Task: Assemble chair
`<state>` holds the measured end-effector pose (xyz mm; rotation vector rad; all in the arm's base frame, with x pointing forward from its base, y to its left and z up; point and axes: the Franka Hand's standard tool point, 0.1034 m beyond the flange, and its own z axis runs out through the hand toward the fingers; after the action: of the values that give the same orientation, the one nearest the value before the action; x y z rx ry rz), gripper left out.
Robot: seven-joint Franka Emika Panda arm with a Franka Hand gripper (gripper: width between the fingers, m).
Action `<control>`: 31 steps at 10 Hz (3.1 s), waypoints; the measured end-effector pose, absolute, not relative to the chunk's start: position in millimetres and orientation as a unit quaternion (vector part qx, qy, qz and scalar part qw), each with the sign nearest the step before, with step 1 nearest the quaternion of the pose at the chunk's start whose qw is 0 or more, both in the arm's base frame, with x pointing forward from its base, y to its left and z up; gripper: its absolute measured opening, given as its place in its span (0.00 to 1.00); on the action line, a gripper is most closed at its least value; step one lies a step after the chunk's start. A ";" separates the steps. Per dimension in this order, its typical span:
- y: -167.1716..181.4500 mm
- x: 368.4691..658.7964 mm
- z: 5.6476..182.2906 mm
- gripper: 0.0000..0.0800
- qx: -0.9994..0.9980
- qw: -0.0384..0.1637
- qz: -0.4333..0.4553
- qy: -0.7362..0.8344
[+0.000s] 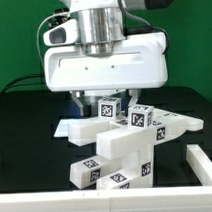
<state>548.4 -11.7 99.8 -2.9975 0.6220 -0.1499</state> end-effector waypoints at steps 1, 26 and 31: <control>-10.6 549.4 103.2 0.81 -0.978 0.041 -0.042 0.200; -10.2 555.0 113.3 0.35 -0.991 -0.005 -0.037 -0.126; -11.1 558.3 113.3 0.45 -0.999 0.004 -0.047 -0.017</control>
Offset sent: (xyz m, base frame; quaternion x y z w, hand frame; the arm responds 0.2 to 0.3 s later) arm 0.0069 0.0277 0.0335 -0.0298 -0.0606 -0.3477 0.9352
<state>558.3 -11.1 113.3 -3.1297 -0.0531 -0.1487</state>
